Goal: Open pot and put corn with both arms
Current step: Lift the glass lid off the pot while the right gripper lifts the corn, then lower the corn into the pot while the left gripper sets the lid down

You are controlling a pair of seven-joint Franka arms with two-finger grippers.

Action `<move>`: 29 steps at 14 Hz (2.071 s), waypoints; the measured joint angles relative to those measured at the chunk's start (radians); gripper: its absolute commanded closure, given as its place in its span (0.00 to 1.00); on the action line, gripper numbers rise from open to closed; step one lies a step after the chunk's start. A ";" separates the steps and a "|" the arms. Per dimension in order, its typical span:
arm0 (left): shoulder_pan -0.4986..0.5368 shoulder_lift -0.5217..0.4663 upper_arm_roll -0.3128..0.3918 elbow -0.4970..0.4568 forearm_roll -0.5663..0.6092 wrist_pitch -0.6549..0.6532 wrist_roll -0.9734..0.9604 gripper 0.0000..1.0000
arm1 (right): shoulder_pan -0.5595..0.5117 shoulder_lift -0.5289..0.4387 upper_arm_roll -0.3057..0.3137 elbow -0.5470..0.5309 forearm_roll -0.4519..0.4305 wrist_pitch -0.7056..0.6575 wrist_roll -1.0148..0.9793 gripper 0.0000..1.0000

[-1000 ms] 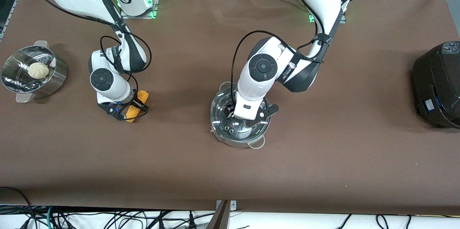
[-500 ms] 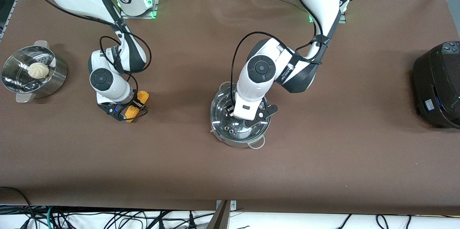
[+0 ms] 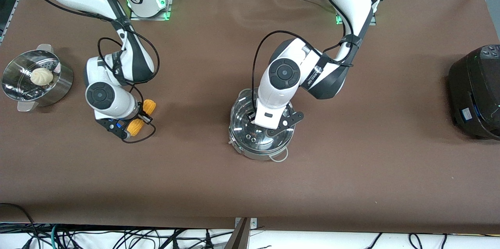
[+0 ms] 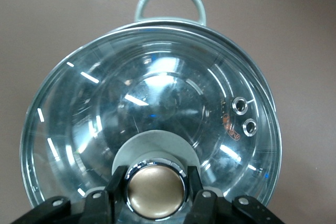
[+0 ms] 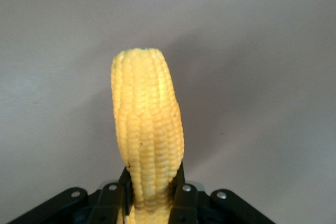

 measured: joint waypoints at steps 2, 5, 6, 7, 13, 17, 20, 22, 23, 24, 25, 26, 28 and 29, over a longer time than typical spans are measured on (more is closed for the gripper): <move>0.032 -0.069 0.006 0.019 0.000 -0.072 0.010 1.00 | 0.000 -0.005 0.016 0.096 0.018 -0.127 0.000 0.86; 0.133 -0.180 0.010 0.009 0.001 -0.217 0.176 1.00 | 0.012 -0.007 0.051 0.248 0.141 -0.271 -0.001 0.74; 0.166 -0.216 0.011 -0.022 0.002 -0.251 0.232 1.00 | 0.022 -0.008 0.066 0.288 0.167 -0.284 -0.001 0.75; 0.199 -0.258 0.012 -0.079 0.007 -0.266 0.289 1.00 | 0.039 -0.007 0.085 0.322 0.180 -0.282 -0.001 0.77; 0.420 -0.646 0.015 -0.709 0.090 -0.102 0.707 1.00 | 0.225 0.042 0.130 0.386 0.188 -0.043 0.005 0.90; 0.640 -0.742 0.021 -1.141 0.090 0.282 0.938 1.00 | 0.328 0.130 0.132 0.386 0.269 0.232 0.040 0.90; 0.655 -0.675 0.016 -1.287 0.090 0.487 0.947 1.00 | 0.363 0.233 0.132 0.387 0.335 0.466 0.042 0.90; 0.656 -0.597 0.015 -1.291 0.090 0.568 0.949 1.00 | 0.388 0.311 0.132 0.387 0.348 0.585 0.042 0.90; 0.659 -0.567 0.015 -1.287 0.090 0.591 0.955 1.00 | 0.395 0.343 0.132 0.387 0.349 0.628 0.042 0.89; 0.661 -0.542 0.015 -1.285 0.090 0.608 0.962 1.00 | 0.400 0.370 0.132 0.388 0.349 0.656 0.042 0.87; 0.663 -0.521 0.015 -1.282 0.090 0.623 0.966 0.95 | 0.401 0.389 0.132 0.389 0.350 0.671 0.042 0.64; 0.665 -0.507 0.015 -1.279 0.090 0.627 0.971 0.80 | 0.400 0.399 0.131 0.389 0.352 0.676 0.042 0.01; 0.670 -0.504 0.011 -1.275 0.089 0.626 0.983 0.43 | 0.400 0.400 0.130 0.394 0.353 0.676 0.043 0.00; 0.670 -0.504 0.011 -1.275 0.089 0.626 0.984 0.09 | 0.401 0.400 0.130 0.403 0.353 0.676 0.044 0.00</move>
